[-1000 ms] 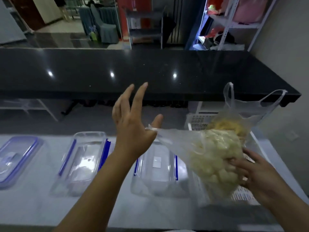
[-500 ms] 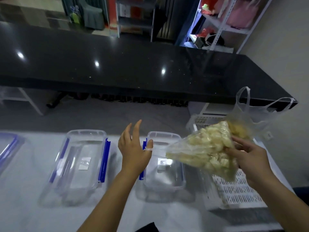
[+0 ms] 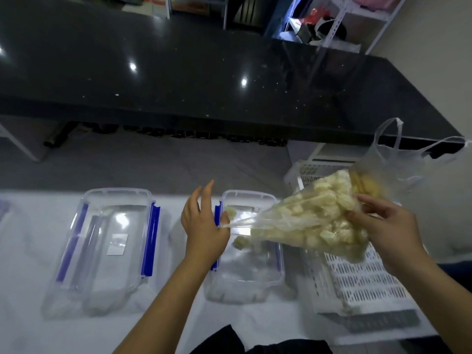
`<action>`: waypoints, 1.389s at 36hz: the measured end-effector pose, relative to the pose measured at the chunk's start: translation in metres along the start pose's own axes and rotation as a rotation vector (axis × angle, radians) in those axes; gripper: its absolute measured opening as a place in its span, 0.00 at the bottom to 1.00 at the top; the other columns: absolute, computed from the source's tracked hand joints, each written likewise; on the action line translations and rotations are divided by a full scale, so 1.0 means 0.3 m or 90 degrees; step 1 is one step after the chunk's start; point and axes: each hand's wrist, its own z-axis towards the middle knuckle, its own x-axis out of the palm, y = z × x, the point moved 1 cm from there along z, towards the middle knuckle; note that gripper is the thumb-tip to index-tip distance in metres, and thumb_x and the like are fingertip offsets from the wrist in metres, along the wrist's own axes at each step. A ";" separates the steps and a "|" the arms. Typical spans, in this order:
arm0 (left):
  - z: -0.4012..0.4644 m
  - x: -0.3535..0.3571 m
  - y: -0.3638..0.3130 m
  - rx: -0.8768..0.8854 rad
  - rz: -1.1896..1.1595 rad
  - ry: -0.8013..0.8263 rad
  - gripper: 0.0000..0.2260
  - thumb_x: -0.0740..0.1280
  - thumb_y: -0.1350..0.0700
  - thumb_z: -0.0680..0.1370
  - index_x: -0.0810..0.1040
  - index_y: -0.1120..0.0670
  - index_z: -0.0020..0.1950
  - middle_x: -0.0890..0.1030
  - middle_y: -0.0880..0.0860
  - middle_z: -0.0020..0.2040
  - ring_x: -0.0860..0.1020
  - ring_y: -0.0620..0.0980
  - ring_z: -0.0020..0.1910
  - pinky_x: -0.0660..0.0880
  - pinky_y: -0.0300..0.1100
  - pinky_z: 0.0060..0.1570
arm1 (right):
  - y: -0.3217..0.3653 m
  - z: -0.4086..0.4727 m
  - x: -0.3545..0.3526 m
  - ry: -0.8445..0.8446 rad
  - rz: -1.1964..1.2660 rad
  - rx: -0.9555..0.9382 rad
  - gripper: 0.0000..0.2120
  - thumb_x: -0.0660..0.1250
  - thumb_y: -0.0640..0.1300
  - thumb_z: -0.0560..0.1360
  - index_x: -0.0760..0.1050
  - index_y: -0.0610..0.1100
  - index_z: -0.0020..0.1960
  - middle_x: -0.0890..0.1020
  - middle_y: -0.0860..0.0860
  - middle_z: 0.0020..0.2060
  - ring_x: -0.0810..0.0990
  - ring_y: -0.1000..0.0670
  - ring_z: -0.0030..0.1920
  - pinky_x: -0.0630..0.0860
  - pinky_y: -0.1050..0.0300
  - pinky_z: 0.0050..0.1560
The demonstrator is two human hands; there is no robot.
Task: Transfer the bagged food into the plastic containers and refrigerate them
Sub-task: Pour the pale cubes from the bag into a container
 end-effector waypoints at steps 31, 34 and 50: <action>-0.051 0.030 0.007 0.027 0.035 0.034 0.31 0.67 0.56 0.80 0.56 0.42 0.79 0.63 0.50 0.77 0.59 0.52 0.75 0.56 0.49 0.73 | 0.056 -0.031 0.004 -0.025 0.019 -0.057 0.20 0.77 0.35 0.68 0.84 0.61 0.48 0.85 0.56 0.43 0.86 0.51 0.44 0.84 0.55 0.42; -0.051 0.031 0.006 0.015 0.025 0.034 0.30 0.66 0.56 0.80 0.57 0.43 0.79 0.63 0.50 0.77 0.60 0.53 0.75 0.57 0.49 0.73 | 0.062 -0.045 0.007 -0.017 0.010 -0.073 0.21 0.77 0.36 0.69 0.84 0.62 0.48 0.85 0.55 0.44 0.86 0.54 0.43 0.84 0.56 0.41; -0.064 0.034 0.001 0.016 0.026 0.037 0.29 0.64 0.59 0.80 0.58 0.41 0.77 0.63 0.50 0.76 0.59 0.52 0.75 0.56 0.50 0.73 | 0.091 -0.060 0.010 -0.029 -0.004 -0.119 0.22 0.77 0.36 0.70 0.83 0.65 0.47 0.84 0.53 0.48 0.85 0.53 0.46 0.84 0.57 0.44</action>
